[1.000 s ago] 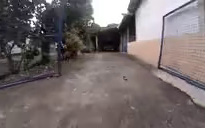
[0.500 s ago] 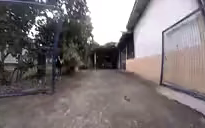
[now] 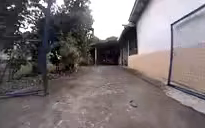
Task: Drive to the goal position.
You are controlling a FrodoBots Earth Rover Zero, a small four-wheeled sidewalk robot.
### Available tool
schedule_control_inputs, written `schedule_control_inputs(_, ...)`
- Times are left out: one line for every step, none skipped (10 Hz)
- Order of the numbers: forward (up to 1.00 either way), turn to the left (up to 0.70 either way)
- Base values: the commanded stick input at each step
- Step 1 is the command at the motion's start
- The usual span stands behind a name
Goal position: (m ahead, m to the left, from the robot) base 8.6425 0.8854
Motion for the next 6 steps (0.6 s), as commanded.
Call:
schedule_control_inputs(0.7,0.0)
schedule_control_inputs(0.7,0.0)
schedule_control_inputs(0.7,0.0)
schedule_control_inputs(0.7,0.0)
schedule_control_inputs(0.7,0.0)
schedule_control_inputs(0.7,0.0)
